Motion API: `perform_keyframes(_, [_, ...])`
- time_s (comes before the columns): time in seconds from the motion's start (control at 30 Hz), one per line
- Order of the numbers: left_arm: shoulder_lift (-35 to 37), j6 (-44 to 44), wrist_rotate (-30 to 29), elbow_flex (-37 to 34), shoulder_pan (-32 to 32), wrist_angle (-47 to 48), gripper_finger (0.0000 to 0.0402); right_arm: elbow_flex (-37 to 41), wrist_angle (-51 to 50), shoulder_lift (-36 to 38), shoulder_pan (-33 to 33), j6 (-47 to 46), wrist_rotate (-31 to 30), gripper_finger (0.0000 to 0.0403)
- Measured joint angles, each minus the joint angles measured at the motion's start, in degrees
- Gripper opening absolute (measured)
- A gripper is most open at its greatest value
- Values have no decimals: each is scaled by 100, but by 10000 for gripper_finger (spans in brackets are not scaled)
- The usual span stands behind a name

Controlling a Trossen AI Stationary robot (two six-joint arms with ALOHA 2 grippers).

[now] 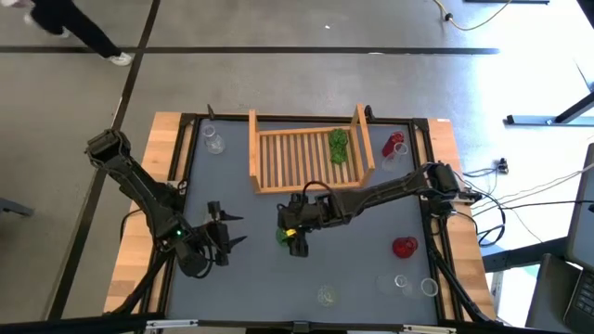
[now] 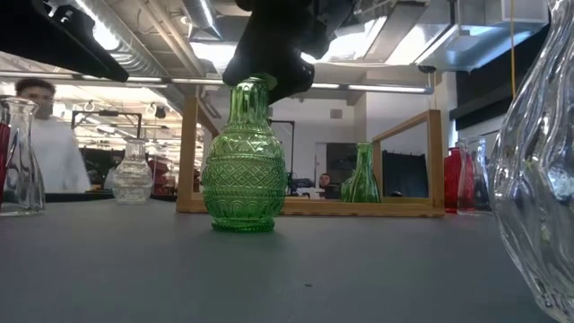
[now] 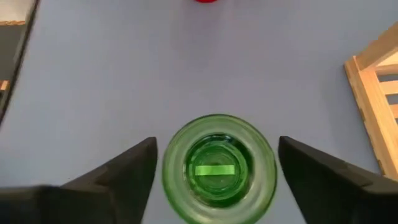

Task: Sort vases onto shelf
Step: Put the green vase on the shelf aligned with the other green vase

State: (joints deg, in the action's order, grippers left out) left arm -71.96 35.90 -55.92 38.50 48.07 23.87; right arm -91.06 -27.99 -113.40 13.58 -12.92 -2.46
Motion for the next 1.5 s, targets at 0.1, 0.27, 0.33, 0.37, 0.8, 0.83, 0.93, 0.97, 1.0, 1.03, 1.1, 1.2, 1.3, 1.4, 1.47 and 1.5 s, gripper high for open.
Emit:
perform_keyframes(0.1, [0,0,5,0,0,3,259,0,-6,-7,0,169,-6,253])
perform_keyframes(0.27, [0,-2,9,0,0,1,259,0,-18,7,0,442,-9,185])
perform_keyframes(0.33, [0,-1,9,0,0,2,259,1,-97,48,0,561,7,185])
perform_keyframes(0.37, [0,-2,9,0,0,1,259,3,-160,78,0,603,-3,185])
perform_keyframes(0.8, [-2,-4,11,0,-7,3,259,8,-1274,1145,-11,731,-745,185])
perform_keyframes(0.83, [-2,-4,11,0,-7,3,259,8,-1421,1249,-11,729,-870,185])
perform_keyframes(0.93, [-1,-4,11,1,-7,1,259,8,-1790,1496,-46,712,-1180,185])
perform_keyframes(0.97, [-2,-4,9,0,-7,1,259,8,-1856,1577,-61,691,-1206,185])
perform_keyframes(1.0, [-2,-4,11,1,-7,1,259,8,-1927,1665,-90,657,-1219,185])
perform_keyframes(1.03, [-2,-4,9,2,-7,1,259,8,-2000,1755,-136,624,-1227,185])
perform_keyframes(1.1, [-2,-4,11,2,-7,1,259,8,-2167,1921,-227,585,-1255,185])
perform_keyframes(1.2, [-2,-5,9,2,-7,1,259,12,-2410,2110,-421,561,-1254,185])
perform_keyframes(1.3, [-2,-7,9,2,-7,1,259,167,-2395,2362,-654,565,-1258,185])
perform_keyframes(1.4, [-2,-7,9,2,-7,2,259,482,-2360,2621,-917,566,-1254,185])
perform_keyframes(1.47, [-2,-7,9,2,-7,0,259,754,-2240,2793,-1103,569,-1243,185])
perform_keyframes(1.5, [-2,-7,9,2,-7,1,259,897,-2162,2883,-1200,567,-1217,185])
